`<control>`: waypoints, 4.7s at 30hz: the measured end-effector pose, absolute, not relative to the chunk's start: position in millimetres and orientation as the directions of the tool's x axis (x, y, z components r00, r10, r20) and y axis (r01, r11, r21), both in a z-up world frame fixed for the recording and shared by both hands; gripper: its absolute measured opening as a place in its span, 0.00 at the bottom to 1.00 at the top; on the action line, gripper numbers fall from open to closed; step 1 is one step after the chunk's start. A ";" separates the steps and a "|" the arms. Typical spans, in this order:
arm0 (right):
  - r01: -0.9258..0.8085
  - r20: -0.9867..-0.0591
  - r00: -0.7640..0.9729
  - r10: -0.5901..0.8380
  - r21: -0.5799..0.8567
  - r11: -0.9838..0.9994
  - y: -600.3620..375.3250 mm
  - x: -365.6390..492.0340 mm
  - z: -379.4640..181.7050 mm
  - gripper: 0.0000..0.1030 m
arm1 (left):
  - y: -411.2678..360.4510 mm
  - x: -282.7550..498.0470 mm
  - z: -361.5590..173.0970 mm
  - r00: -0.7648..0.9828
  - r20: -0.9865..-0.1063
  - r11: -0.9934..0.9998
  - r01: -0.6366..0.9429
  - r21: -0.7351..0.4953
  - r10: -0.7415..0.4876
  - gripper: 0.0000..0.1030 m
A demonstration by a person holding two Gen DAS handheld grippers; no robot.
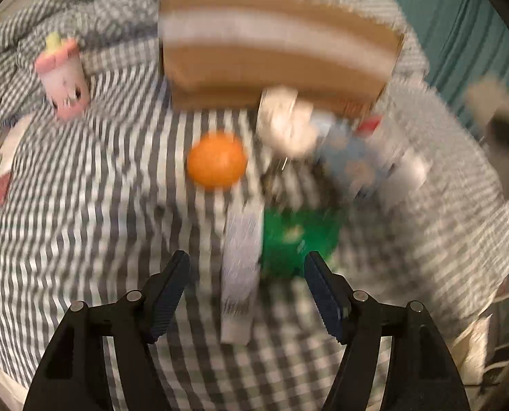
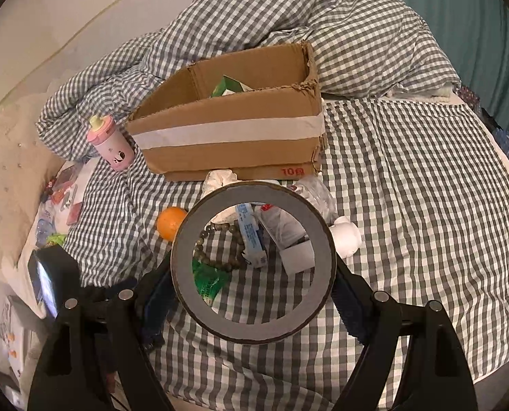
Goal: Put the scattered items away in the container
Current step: 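Grasp the grey tape roll with the right tool while the left tool grasps the white tube, then carry the tube and tape roll over the box and open both tools, then move back to the bed and grasp the green packet with the left tool, then grasp the grey cap by its brim with the right tool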
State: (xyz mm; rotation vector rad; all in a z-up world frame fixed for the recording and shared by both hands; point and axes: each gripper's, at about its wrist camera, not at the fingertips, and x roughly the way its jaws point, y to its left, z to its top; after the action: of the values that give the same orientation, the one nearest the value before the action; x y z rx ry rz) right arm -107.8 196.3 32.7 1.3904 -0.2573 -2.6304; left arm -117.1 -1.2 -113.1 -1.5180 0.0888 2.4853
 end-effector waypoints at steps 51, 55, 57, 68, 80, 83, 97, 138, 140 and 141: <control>0.003 -0.758 -0.645 -0.097 0.124 -0.992 201.7 -315.1 81.4 0.95 | 36.0 -306.5 22.7 -0.650 -0.734 -0.973 -0.223 -0.060 0.194 0.56; -0.014 -0.750 -0.659 -0.059 0.091 -0.996 205.6 -308.4 78.5 0.95 | 33.0 -304.5 21.8 -0.701 -0.697 -0.984 -0.175 -0.035 0.150 1.00; -0.014 -0.750 -0.658 -0.066 0.100 -0.995 208.8 -302.0 78.8 0.95 | 31.7 -304.9 22.4 -0.694 -0.703 -0.984 -0.175 -0.045 0.155 1.00; 0.018 -0.729 -0.681 -0.067 0.075 -0.997 207.3 -228.5 115.8 0.95 | 36.2 -246.4 51.2 -0.703 -0.697 -0.985 -0.171 -0.026 0.141 1.00; 0.013 -0.677 -0.734 -0.053 0.064 -0.998 216.7 -117.7 151.8 0.95 | 39.6 -139.9 98.3 -0.753 -0.645 -0.983 -0.184 0.014 0.132 1.00; 0.010 -0.685 -0.727 -0.055 0.070 -0.998 221.7 -98.6 142.6 0.95 | 37.2 -122.1 93.3 -0.751 -0.648 -0.984 -0.179 0.011 0.130 1.00; -0.008 -0.788 -0.609 -0.090 0.120 -0.993 236.9 -74.0 22.5 0.95 | 29.0 -79.9 -31.9 -0.670 -0.735 -0.989 -0.146 -0.010 0.106 1.00; -0.154 -0.889 -0.417 -0.191 0.276 -0.949 255.1 -146.9 -85.2 0.95 | 39.9 -128.3 -107.5 -0.548 -0.823 -0.976 -0.213 -0.038 0.152 0.41; -0.203 -0.883 -0.438 -0.169 0.280 -0.938 257.7 -148.9 -83.6 0.95 | 40.9 -129.1 -105.1 -0.556 -0.817 -0.975 -0.220 -0.032 0.152 0.41; -0.223 -0.883 -0.440 -0.165 0.286 -0.932 258.8 -151.2 -84.0 0.95 | 42.3 -128.0 -105.2 -0.556 -0.817 -0.973 -0.228 -0.029 0.154 0.41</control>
State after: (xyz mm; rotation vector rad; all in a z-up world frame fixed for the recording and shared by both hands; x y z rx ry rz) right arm -151.2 258.8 -84.0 1.6801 -0.5830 -2.6318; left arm -128.0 42.3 -105.2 -1.3484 0.1182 2.5923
